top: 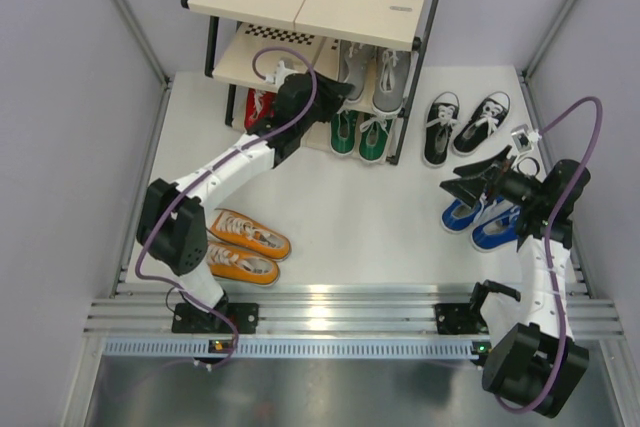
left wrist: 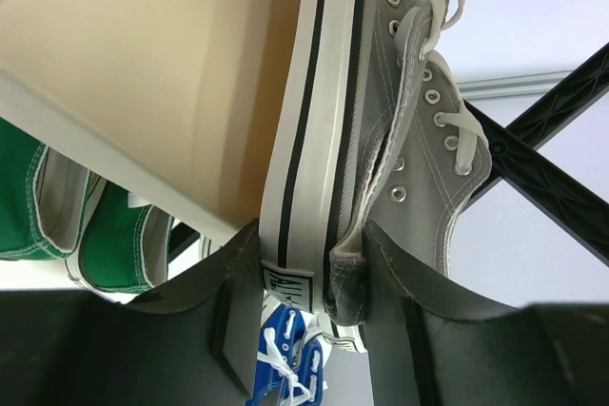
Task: Place and organize the shoes onto the shoe shelf
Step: Place the shoe at the shoe shelf.
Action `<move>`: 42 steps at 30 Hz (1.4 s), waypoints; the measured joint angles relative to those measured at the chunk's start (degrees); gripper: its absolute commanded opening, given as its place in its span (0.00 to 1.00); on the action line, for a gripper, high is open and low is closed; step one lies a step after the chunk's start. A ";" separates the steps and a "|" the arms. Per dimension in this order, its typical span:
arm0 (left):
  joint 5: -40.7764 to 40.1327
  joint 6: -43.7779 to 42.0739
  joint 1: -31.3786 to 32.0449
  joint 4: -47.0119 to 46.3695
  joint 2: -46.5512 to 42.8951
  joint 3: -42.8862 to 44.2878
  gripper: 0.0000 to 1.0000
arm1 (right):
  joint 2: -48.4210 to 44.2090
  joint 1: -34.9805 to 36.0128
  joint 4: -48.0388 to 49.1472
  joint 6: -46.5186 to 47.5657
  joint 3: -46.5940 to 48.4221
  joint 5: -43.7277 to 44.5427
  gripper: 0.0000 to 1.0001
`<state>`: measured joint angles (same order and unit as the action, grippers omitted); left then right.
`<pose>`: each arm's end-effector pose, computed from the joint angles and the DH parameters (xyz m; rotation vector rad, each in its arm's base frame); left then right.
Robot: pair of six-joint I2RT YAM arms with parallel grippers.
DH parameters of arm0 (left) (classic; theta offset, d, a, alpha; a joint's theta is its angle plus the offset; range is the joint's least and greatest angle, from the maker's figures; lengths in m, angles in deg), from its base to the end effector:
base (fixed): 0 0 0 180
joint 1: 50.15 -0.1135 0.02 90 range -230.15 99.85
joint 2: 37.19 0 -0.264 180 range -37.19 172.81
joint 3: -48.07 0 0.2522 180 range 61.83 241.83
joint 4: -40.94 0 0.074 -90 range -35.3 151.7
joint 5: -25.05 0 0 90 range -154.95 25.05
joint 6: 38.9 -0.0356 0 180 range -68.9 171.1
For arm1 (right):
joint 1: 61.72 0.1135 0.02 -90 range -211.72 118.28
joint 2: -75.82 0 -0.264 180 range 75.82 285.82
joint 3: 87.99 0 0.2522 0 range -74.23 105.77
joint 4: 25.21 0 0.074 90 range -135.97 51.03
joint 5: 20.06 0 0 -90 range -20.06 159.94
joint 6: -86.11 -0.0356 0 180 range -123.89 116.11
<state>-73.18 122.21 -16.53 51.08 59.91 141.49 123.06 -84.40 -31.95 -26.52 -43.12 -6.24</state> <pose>0.3446 -0.2230 0.3332 -0.7372 1.8272 -1.1347 0.1741 -0.0353 0.2838 -0.3336 1.7016 1.1295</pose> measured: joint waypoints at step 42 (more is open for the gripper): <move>2.51 2.95 1.33 0.83 -3.80 -2.62 0.65 | -0.02 0.00 0.00 0.07 0.00 0.24 0.99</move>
<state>-70.67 125.16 -15.19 51.91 56.11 138.87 123.04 -84.40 -31.95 -26.45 -43.12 -6.00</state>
